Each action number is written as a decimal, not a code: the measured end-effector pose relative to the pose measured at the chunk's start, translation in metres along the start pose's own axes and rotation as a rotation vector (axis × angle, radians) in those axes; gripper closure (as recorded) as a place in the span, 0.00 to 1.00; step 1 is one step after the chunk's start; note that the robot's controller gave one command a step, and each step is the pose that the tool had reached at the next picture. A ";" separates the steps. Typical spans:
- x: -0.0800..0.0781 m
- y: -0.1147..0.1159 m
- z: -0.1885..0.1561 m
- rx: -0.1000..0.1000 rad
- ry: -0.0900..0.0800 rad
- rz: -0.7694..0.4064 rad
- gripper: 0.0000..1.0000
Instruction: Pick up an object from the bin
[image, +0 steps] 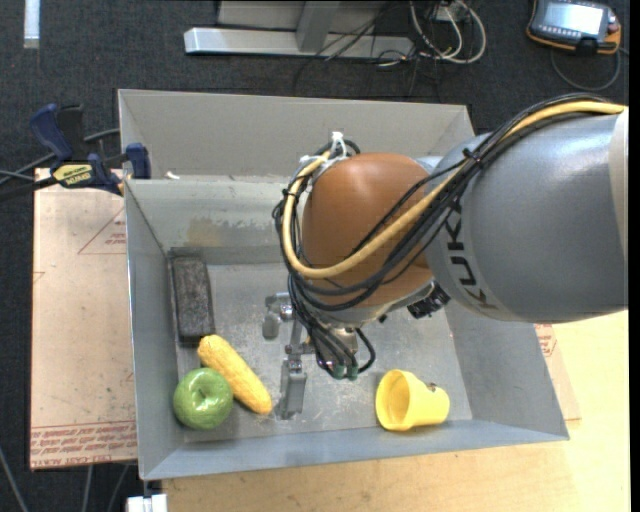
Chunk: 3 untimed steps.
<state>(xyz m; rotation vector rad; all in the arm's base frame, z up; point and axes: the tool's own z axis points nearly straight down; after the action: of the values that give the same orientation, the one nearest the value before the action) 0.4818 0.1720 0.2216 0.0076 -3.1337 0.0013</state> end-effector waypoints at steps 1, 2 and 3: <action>-0.002 -0.001 -0.004 -0.002 -0.008 0.004 0.00; -0.009 -0.012 0.032 -0.003 -0.011 -0.066 0.00; -0.009 -0.015 0.052 -0.001 -0.002 0.016 0.00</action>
Offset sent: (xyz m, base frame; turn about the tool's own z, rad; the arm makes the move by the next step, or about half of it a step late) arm 0.0193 -0.0377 -0.1086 -0.1973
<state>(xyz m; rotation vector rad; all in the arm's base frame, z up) 0.4901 0.1569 0.1692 -0.0180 -3.1360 0.0001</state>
